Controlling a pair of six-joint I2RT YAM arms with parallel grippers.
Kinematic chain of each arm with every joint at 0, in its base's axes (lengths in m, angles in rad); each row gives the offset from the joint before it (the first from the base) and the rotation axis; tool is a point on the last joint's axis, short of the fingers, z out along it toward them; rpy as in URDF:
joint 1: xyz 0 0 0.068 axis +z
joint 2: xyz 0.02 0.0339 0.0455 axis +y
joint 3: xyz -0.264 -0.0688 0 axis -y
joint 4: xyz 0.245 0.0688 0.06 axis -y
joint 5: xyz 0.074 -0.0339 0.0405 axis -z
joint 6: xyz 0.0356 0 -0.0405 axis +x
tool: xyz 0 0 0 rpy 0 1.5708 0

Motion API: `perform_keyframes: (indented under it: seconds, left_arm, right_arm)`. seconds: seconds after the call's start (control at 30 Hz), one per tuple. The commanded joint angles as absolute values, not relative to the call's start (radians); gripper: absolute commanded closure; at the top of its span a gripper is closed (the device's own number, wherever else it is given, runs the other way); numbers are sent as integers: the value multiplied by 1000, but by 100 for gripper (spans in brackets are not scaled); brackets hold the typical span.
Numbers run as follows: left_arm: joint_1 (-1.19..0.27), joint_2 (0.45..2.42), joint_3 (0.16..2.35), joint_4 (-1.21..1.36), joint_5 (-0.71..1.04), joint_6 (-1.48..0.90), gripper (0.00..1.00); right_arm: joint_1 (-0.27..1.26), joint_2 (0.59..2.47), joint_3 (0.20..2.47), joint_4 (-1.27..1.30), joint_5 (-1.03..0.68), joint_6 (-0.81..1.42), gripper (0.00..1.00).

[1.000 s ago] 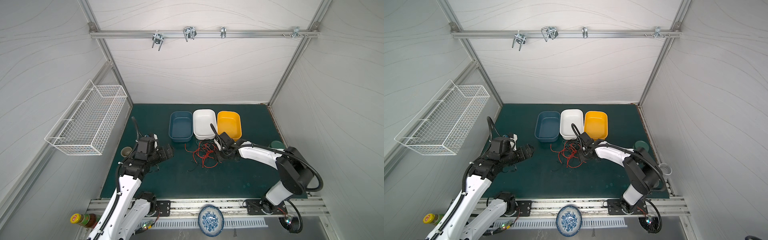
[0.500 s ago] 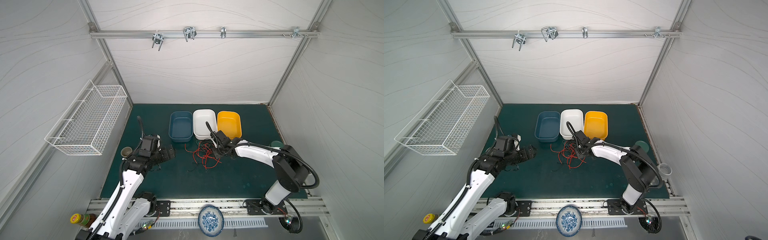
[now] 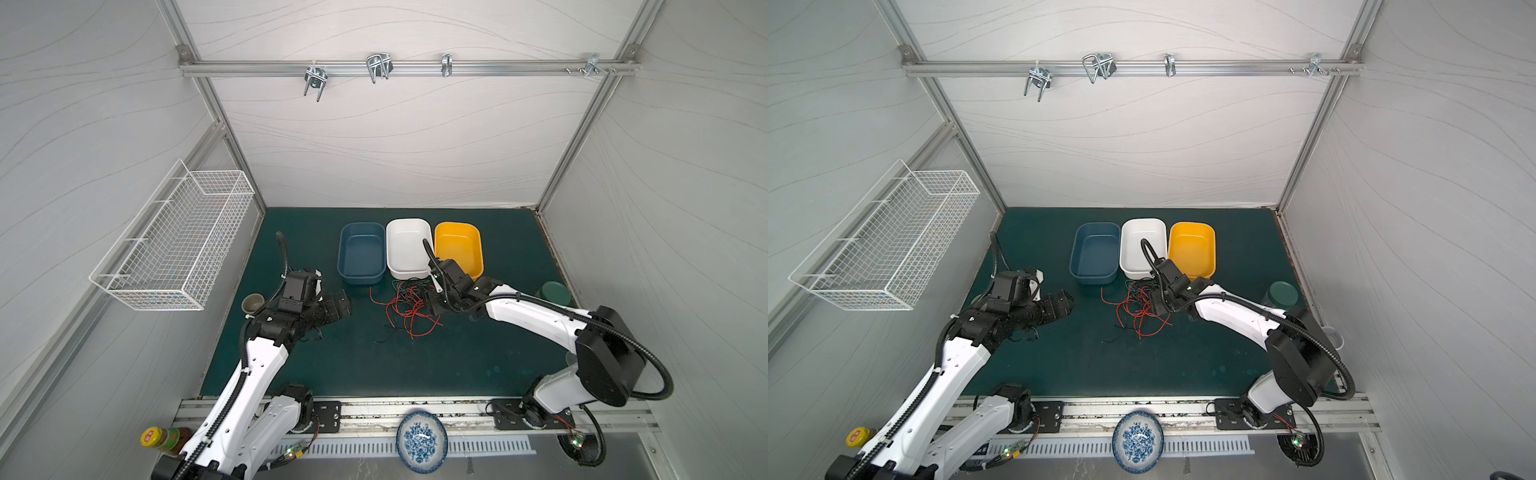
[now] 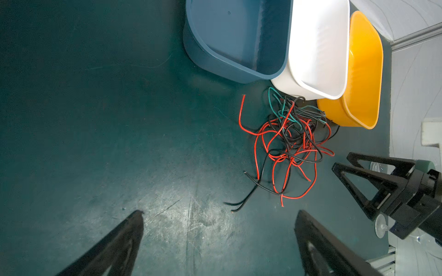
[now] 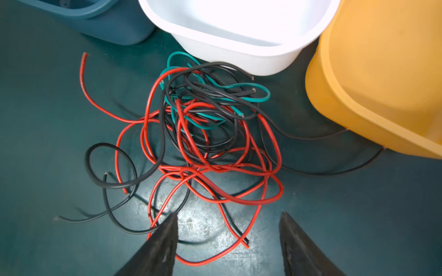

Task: Untangle the cables
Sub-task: 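Grasp a red cable from the pile with the right gripper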

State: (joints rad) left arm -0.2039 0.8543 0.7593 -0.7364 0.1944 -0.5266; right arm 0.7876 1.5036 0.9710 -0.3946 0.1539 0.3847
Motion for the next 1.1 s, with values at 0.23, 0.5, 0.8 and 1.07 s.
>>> perform_keyframes:
  seconds: [0.23,0.5,0.8,1.07]
  left_arm:
    - [-206,860,782,-729,209,-526,0]
    - [-206,859,781,-728,210,-526,0]
    - [-206,883,788,-730,215,-523,1]
    - [-207,881,786,-729,214,-522,1]
  right_arm:
    - [729,1519,952,-364,-35,779,25]
    - [686,1549,927,-326,-61,980,23]
    - [658,1635,959,-308,-86,1061,25]
    - [640,1672,974,-278,-92,1047,42]
